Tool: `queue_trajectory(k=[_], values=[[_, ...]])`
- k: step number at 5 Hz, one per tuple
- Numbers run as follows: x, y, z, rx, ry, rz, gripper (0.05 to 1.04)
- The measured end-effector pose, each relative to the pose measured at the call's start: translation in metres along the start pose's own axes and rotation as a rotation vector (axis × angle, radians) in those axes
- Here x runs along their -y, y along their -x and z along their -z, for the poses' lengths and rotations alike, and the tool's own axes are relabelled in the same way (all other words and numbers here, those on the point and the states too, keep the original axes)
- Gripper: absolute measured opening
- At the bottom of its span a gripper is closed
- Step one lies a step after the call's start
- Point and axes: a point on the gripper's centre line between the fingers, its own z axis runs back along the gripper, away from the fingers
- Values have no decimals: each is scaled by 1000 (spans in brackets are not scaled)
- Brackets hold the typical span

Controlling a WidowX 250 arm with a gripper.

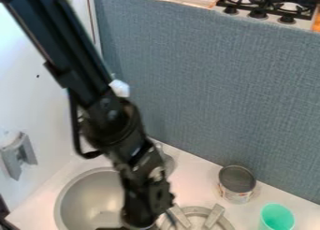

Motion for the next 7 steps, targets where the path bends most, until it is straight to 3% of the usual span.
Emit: queue_trajectory(k=[1,3,4,5,7], values=[[-15,-10,12,52,8,56,888],[-26,-40,20,128,-22,127,888],[-37,-45,34,88,-7,113,888],[-34,-52,46,86,8,121,888],[-34,-59,36,121,16,23,1008]])
